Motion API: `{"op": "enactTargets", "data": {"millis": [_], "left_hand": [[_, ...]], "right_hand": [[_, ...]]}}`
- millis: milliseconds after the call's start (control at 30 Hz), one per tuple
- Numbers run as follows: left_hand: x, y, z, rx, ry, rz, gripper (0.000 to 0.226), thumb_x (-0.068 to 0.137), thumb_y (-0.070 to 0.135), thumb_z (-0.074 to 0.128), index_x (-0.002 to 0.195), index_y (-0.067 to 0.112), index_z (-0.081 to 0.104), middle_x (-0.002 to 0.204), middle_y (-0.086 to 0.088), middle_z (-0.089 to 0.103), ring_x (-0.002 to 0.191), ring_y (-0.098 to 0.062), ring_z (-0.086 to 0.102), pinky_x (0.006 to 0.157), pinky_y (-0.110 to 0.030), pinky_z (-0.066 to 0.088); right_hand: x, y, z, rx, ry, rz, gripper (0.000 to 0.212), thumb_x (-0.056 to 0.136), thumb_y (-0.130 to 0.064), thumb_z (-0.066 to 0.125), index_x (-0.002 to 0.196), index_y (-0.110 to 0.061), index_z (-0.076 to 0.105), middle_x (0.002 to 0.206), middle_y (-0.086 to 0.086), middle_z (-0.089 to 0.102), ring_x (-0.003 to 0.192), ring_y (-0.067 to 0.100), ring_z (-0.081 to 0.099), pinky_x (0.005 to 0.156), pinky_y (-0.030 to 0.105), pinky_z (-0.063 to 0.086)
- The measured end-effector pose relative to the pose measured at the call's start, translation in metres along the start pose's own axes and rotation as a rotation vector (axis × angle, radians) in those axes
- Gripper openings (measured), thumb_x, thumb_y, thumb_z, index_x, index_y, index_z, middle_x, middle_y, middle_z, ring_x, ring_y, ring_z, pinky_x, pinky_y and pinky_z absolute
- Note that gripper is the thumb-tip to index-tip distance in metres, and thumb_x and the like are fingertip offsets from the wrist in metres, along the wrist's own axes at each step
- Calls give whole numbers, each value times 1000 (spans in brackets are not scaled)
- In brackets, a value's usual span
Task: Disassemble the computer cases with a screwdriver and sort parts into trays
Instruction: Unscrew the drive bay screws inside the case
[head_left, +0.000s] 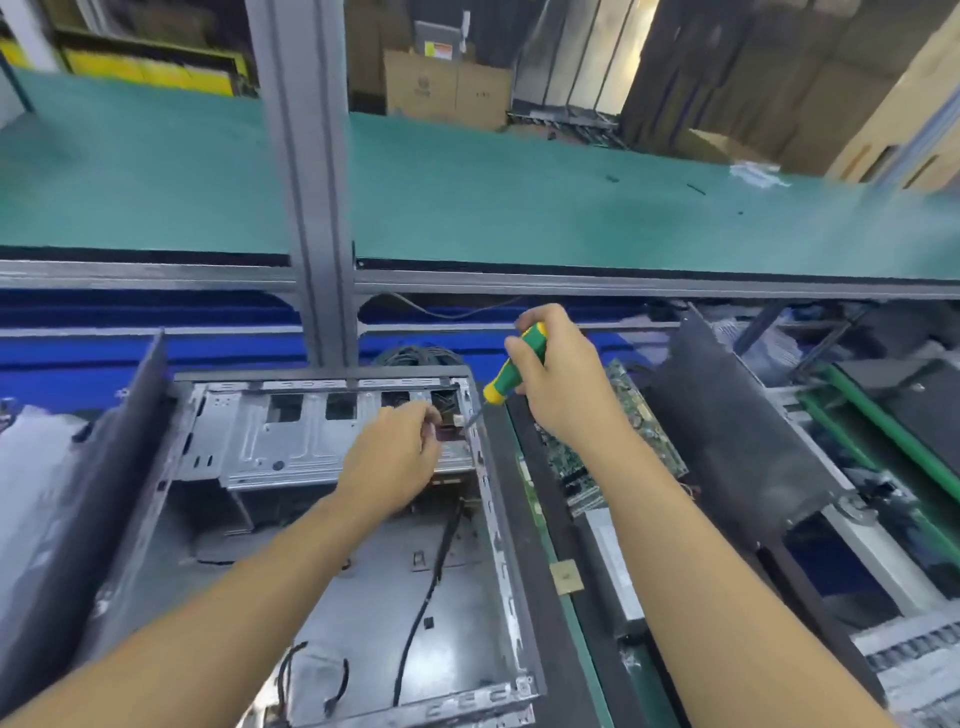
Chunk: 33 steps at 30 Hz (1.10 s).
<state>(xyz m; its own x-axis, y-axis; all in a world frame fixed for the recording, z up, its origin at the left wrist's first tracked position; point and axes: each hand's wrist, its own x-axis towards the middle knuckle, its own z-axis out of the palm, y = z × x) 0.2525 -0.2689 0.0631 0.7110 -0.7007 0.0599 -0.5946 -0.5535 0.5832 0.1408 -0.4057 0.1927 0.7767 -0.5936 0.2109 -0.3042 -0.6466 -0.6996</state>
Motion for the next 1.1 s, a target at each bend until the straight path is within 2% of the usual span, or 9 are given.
{"op": "enactTargets", "data": {"millis": [100, 167, 333, 400, 533, 667, 867, 967, 1100], "left_hand": [[8, -9, 4, 80, -47, 130, 31, 93, 24, 59, 125, 23, 60, 120, 5, 60, 110, -19, 54, 95, -38, 46], [12, -8, 9, 0, -77, 135, 37, 94, 24, 62, 131, 24, 60, 116, 7, 61, 107, -17, 54, 97, -38, 45], [18, 2, 20, -105, -84, 158, 26, 95, 21, 63, 120, 24, 71, 109, 7, 67, 100, -13, 59, 91, -37, 49], [20, 4, 23, -152, -64, 120, 20, 95, 20, 65, 111, 26, 75, 99, 14, 68, 85, -3, 58, 84, -32, 51], [22, 2, 24, -247, -62, 61, 17, 92, 17, 67, 97, 30, 77, 78, 27, 65, 76, 11, 57, 70, -16, 43], [21, 1, 24, -274, -66, 58, 20, 94, 15, 65, 101, 30, 76, 81, 25, 65, 73, 16, 56, 62, -5, 35], [21, -1, 25, -306, -68, 55, 22, 94, 14, 65, 107, 28, 76, 86, 25, 67, 79, 11, 58, 67, -5, 38], [21, -4, 27, -294, -54, 63, 22, 94, 14, 66, 108, 27, 76, 87, 23, 68, 77, 15, 57, 66, -2, 38], [23, -5, 28, -308, -44, 46, 22, 94, 12, 65, 107, 24, 77, 85, 23, 67, 73, 21, 57, 65, 4, 38]], "right_hand": [[3, 3, 13, -45, -69, 24, 8, 105, -25, 50, 110, -23, 44, 101, 0, 53, 90, 28, 62, 81, 48, 55], [4, 7, 17, -44, -89, 41, 8, 105, -25, 50, 111, -23, 44, 102, 1, 54, 92, 27, 62, 83, 49, 55], [6, 14, 18, -47, -97, 54, 9, 105, -25, 50, 112, -22, 46, 107, 3, 56, 91, 26, 62, 82, 46, 54], [6, 15, 18, -57, -92, 26, 9, 105, -25, 51, 111, -23, 46, 103, 0, 54, 86, 21, 60, 75, 39, 52], [8, 15, 21, -73, -95, 2, 8, 104, -26, 51, 108, -26, 44, 86, -12, 43, 68, 5, 43, 57, 22, 31], [12, 13, 20, -56, -99, 14, 7, 104, -25, 51, 109, -24, 45, 95, -4, 51, 73, 10, 51, 59, 25, 37], [14, 12, 23, -95, -98, 4, 10, 104, -26, 52, 111, -23, 46, 98, -3, 52, 73, 10, 51, 56, 21, 33], [16, 7, 23, -200, -109, -28, 22, 101, -32, 58, 115, -18, 49, 96, -5, 50, 72, 6, 46, 55, 18, 30], [19, -12, 23, -457, -223, -128, 38, 96, -48, 61, 108, -14, 50, 82, -6, 48, 71, 18, 48, 52, 28, 32]]}}
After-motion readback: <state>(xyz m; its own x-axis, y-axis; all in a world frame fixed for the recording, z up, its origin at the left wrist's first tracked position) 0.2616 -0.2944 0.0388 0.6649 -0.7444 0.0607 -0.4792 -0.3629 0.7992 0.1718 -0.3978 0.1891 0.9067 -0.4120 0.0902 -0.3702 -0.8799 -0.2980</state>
